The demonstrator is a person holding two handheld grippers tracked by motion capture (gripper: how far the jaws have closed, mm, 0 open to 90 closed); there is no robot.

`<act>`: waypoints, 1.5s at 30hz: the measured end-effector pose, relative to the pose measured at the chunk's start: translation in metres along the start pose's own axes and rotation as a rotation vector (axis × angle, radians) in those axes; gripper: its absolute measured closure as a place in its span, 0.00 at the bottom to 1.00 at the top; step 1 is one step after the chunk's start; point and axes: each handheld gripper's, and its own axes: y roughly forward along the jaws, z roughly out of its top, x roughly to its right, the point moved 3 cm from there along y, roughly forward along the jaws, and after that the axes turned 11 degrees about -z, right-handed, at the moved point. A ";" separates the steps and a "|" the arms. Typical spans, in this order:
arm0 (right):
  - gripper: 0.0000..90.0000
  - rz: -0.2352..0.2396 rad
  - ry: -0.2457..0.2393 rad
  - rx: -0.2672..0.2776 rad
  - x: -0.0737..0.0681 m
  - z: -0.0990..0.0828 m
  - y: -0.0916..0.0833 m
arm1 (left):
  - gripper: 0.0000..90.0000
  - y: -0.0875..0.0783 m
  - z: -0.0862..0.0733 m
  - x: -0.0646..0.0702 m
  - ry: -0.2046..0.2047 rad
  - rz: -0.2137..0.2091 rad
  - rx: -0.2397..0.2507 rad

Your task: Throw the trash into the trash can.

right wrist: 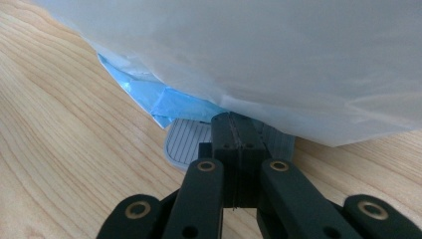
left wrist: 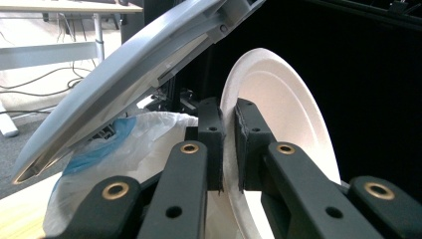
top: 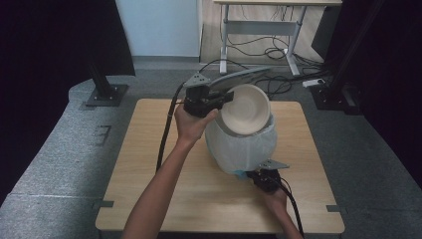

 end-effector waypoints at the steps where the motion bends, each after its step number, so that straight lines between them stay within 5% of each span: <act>1: 0.99 0.001 0.001 0.000 0.000 0.000 0.000 | 0.93 0.001 0.000 0.000 -0.002 0.000 0.002; 32: 0.99 0.004 0.001 -0.001 0.000 0.000 0.000 | 0.93 0.023 -0.010 -0.016 0.033 0.111 -0.035; 45: 0.99 0.002 -0.002 0.000 0.000 0.000 0.000 | 0.93 0.023 -0.015 -0.028 0.011 0.145 -0.040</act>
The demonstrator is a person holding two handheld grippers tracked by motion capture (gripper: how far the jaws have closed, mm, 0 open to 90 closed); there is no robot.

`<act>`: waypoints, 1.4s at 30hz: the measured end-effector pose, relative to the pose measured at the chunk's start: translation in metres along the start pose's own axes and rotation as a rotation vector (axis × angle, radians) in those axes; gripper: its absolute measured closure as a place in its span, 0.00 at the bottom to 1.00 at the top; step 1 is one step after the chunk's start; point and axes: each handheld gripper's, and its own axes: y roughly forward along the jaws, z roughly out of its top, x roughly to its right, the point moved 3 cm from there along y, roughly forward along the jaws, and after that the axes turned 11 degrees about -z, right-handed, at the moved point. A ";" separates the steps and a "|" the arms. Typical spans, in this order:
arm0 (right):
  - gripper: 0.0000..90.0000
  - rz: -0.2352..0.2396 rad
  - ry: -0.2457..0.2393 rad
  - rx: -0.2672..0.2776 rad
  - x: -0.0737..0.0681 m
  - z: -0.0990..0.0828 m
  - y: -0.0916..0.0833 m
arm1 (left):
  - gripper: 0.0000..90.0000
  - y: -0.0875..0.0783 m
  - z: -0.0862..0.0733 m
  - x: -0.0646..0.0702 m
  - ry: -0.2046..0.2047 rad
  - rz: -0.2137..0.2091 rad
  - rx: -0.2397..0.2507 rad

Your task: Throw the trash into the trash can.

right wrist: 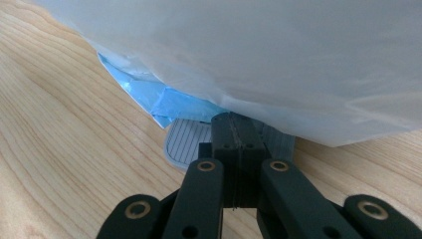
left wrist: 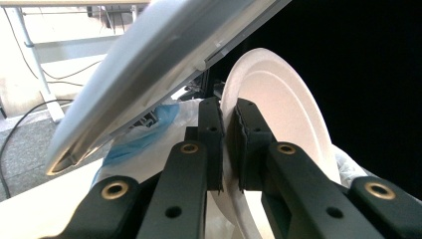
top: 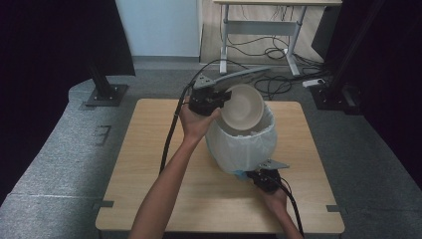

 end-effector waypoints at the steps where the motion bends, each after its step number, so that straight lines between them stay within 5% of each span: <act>1: 0.99 0.000 0.000 0.000 0.000 0.000 0.000 | 0.93 0.000 0.000 0.000 0.001 0.001 0.001; 5: 0.99 -0.001 -0.001 0.000 0.000 0.000 0.000 | 0.91 0.000 0.000 -0.001 -0.007 0.001 0.000; 11: 0.99 0.001 0.001 0.000 0.000 0.000 0.000 | 0.63 -0.002 0.000 0.001 -0.008 0.025 0.004; 23: 0.99 -0.002 -0.002 0.001 0.000 0.000 0.000 | 0.48 -0.013 -0.010 0.009 0.004 -0.027 -0.042; 42: 0.99 -0.005 -0.004 0.000 -0.001 0.000 -0.001 | 0.40 -0.069 -0.034 0.011 0.028 -0.036 -0.041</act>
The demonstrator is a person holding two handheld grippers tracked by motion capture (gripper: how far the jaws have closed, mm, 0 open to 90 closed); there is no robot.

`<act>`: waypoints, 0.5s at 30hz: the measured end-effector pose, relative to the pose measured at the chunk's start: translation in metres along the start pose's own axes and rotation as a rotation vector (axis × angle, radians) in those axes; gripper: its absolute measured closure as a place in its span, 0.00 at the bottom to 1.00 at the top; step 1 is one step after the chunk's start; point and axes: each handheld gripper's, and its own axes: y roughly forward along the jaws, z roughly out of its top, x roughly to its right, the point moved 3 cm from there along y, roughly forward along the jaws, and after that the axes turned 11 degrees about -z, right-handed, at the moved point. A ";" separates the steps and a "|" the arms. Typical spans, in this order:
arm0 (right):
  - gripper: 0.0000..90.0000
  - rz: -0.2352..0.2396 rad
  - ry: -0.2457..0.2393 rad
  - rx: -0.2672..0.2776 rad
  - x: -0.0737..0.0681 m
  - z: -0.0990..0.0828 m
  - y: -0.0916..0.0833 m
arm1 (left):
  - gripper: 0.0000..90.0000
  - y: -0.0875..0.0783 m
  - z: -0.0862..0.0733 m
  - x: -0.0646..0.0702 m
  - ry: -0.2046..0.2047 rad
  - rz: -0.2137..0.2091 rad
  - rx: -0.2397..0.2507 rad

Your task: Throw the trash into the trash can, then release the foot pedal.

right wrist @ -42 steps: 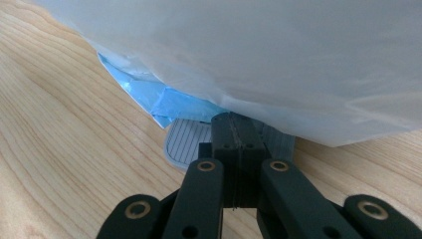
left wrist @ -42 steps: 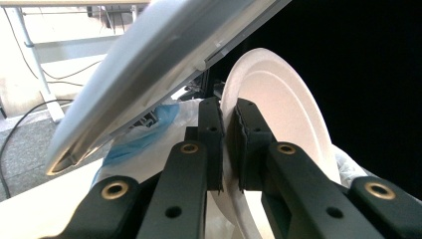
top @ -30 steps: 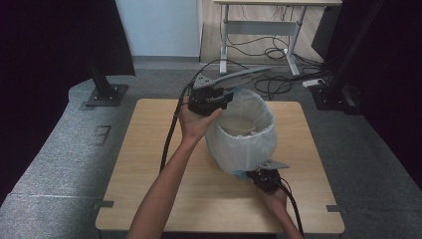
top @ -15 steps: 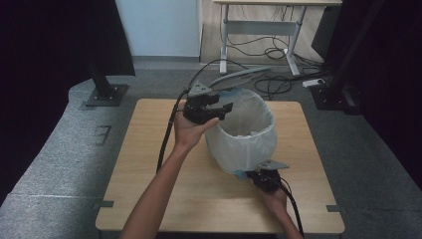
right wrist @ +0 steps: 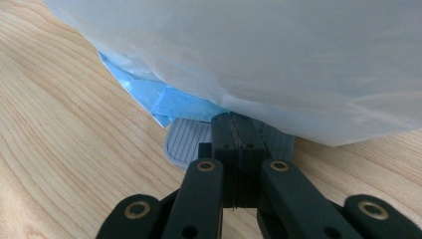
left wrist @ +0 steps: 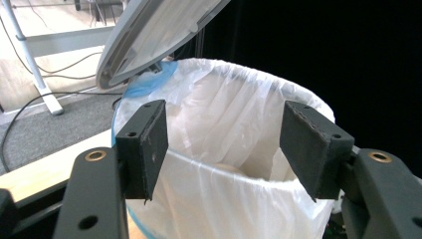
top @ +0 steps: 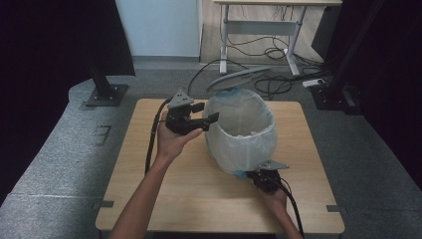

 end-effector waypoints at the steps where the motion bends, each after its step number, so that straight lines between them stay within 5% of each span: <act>1: 0.99 -0.001 -0.001 0.000 0.000 0.000 0.000 | 0.40 -0.001 -0.001 0.000 -0.001 0.001 0.001; 15: 0.93 0.023 0.008 0.000 0.001 0.000 0.000 | 0.39 -0.018 -0.025 0.002 0.028 0.009 -0.043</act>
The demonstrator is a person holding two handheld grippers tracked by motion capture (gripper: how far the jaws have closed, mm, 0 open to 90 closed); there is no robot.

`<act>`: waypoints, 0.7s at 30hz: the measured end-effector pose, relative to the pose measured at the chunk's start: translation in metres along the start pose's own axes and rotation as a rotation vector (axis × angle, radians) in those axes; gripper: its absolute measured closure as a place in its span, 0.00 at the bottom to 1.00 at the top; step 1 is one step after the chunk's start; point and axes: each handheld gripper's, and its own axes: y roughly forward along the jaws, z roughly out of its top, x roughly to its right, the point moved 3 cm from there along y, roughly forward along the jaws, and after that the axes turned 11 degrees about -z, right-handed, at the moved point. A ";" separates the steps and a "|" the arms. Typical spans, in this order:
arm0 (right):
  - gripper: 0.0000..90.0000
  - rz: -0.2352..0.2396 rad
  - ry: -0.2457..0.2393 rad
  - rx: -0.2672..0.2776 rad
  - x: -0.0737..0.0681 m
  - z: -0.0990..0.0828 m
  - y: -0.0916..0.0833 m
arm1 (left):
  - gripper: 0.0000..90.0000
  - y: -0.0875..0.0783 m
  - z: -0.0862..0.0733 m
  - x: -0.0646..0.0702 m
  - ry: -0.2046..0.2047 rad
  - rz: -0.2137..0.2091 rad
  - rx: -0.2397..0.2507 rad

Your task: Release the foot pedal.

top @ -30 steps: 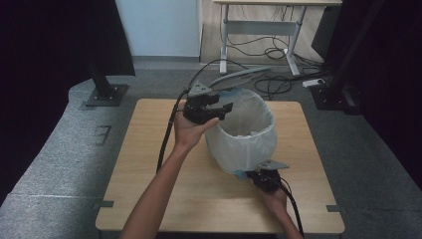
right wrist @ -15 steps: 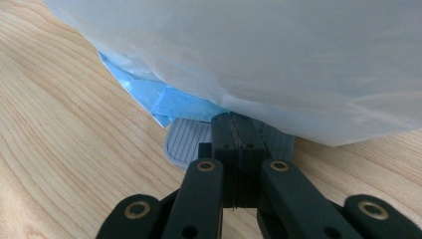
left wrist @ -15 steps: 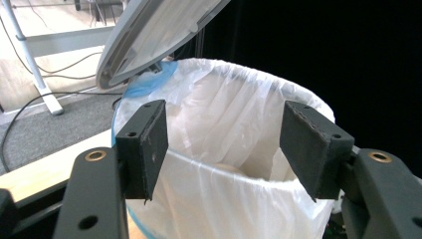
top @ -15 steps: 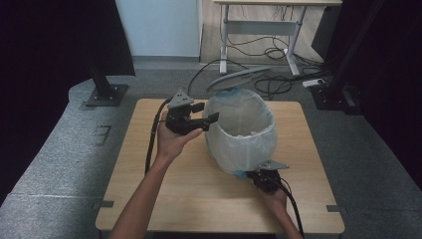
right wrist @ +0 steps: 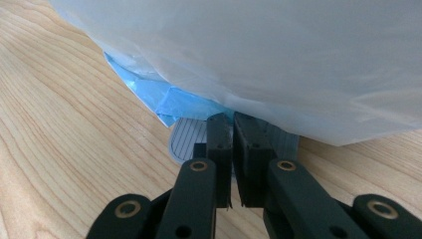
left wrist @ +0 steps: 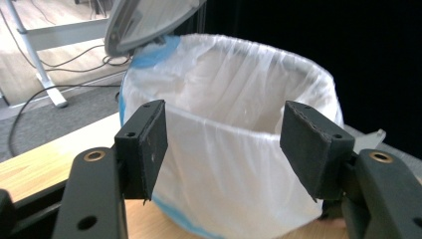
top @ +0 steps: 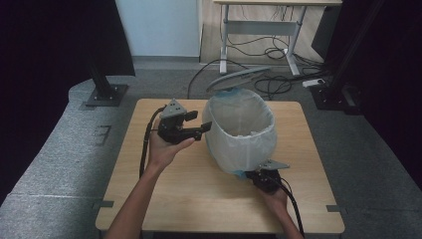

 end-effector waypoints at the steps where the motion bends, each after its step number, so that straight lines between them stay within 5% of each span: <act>1: 0.91 0.004 0.005 0.000 0.000 0.000 0.000 | 0.39 -0.001 -0.003 0.000 0.000 0.002 -0.002; 6: 0.72 0.068 0.078 -0.001 -0.001 0.000 -0.001 | 0.40 -0.004 -0.016 -0.001 -0.009 0.002 -0.003; 21: 0.45 0.041 0.108 0.038 -0.005 0.006 -0.020 | 0.40 -0.015 -0.047 0.000 -0.013 0.014 -0.006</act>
